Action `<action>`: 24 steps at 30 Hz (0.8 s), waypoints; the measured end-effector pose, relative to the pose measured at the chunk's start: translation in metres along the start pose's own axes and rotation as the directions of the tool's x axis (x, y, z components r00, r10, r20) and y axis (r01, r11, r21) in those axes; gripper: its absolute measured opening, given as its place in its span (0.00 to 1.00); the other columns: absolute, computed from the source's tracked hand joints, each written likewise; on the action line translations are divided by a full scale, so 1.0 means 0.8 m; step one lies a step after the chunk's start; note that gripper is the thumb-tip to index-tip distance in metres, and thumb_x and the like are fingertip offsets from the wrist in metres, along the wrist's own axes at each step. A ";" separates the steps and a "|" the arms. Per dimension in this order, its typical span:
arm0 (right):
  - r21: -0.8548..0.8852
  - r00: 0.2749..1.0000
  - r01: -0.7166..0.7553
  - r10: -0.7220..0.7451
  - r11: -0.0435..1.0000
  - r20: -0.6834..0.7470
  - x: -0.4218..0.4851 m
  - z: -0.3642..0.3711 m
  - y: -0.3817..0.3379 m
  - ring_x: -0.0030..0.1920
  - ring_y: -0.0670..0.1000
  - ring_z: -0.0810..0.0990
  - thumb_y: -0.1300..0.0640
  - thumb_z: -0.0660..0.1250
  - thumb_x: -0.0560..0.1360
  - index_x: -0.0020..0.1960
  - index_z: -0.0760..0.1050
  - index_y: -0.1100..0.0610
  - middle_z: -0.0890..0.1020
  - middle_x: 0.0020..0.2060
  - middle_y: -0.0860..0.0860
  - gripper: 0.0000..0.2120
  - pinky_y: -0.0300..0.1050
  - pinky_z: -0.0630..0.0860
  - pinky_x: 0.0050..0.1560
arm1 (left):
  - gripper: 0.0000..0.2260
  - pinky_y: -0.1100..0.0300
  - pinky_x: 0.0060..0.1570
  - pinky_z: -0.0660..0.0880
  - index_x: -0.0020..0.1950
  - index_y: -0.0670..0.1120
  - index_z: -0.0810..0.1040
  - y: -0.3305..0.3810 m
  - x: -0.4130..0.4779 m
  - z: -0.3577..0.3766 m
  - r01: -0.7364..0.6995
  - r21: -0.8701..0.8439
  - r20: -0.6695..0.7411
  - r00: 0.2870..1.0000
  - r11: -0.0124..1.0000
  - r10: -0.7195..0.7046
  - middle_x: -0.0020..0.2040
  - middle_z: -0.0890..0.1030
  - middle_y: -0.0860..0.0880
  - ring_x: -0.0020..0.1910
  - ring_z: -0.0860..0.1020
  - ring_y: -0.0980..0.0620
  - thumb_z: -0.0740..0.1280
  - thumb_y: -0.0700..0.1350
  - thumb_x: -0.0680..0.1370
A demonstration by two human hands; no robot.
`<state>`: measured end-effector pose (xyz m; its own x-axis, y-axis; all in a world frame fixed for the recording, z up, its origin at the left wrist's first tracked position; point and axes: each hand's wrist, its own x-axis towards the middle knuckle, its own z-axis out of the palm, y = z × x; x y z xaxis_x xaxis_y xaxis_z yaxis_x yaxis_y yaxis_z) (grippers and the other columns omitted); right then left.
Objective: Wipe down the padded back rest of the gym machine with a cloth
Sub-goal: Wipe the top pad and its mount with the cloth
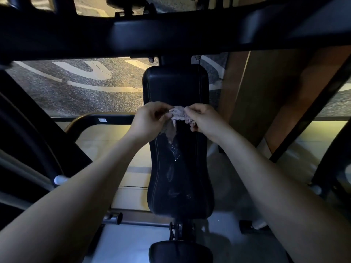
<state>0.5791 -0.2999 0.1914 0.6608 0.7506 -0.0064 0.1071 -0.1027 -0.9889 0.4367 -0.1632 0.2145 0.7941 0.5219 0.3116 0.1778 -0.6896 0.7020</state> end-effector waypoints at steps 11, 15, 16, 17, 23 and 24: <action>-0.285 0.978 0.203 -0.179 0.937 0.109 -0.014 0.014 -0.013 0.51 0.36 0.80 0.47 0.74 0.75 0.62 0.73 0.49 0.82 0.52 0.43 0.19 0.35 0.77 0.52 | 0.08 0.49 0.54 0.81 0.57 0.34 0.78 0.004 0.017 -0.003 0.379 -0.695 0.257 0.925 0.612 -0.281 0.48 0.83 0.38 0.48 0.83 0.43 0.65 0.39 0.83; -0.179 0.984 0.170 -0.157 0.969 0.085 -0.010 0.008 -0.014 0.47 0.45 0.84 0.56 0.68 0.80 0.55 0.81 0.51 0.86 0.46 0.46 0.06 0.48 0.82 0.53 | 0.06 0.51 0.53 0.80 0.55 0.36 0.78 -0.012 0.020 -0.006 0.359 -0.713 0.262 0.933 0.602 -0.245 0.47 0.83 0.39 0.48 0.83 0.43 0.65 0.38 0.83; -0.139 0.986 0.159 -0.149 0.977 0.079 -0.009 0.006 -0.013 0.46 0.43 0.84 0.58 0.66 0.80 0.56 0.82 0.50 0.86 0.44 0.45 0.08 0.43 0.81 0.50 | 0.06 0.50 0.54 0.80 0.56 0.36 0.77 -0.015 0.019 -0.007 0.361 -0.714 0.266 0.933 0.600 -0.244 0.48 0.83 0.39 0.48 0.83 0.43 0.65 0.38 0.83; -0.116 0.989 0.144 -0.138 0.983 0.062 -0.009 0.004 -0.012 0.44 0.41 0.84 0.59 0.65 0.81 0.56 0.82 0.49 0.86 0.43 0.43 0.09 0.39 0.79 0.47 | 0.06 0.50 0.55 0.80 0.57 0.37 0.77 -0.018 0.019 -0.008 0.364 -0.707 0.260 0.931 0.606 -0.255 0.49 0.82 0.39 0.49 0.82 0.43 0.66 0.38 0.82; 0.349 1.000 0.015 -0.019 0.937 0.010 0.007 0.006 -0.010 0.40 0.52 0.82 0.67 0.63 0.82 0.54 0.74 0.59 0.80 0.46 0.59 0.05 0.45 0.81 0.42 | 0.15 0.49 0.51 0.83 0.66 0.45 0.75 -0.011 0.013 0.006 0.216 -0.496 0.136 0.976 0.841 -0.170 0.50 0.77 0.48 0.48 0.81 0.47 0.70 0.37 0.80; 0.394 1.000 0.007 -0.015 0.919 0.018 0.011 0.005 -0.011 0.41 0.52 0.82 0.67 0.63 0.82 0.53 0.74 0.59 0.81 0.46 0.59 0.05 0.45 0.81 0.44 | 0.17 0.50 0.52 0.83 0.68 0.47 0.75 -0.007 0.012 0.010 0.203 -0.520 0.175 0.976 0.830 -0.129 0.52 0.78 0.48 0.49 0.81 0.47 0.70 0.37 0.80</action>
<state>0.5805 -0.2897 0.1998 0.6453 0.7639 0.0060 -0.1897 0.1679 -0.9674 0.4482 -0.1584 0.2087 0.8539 0.5105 0.1012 0.0065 -0.2049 0.9788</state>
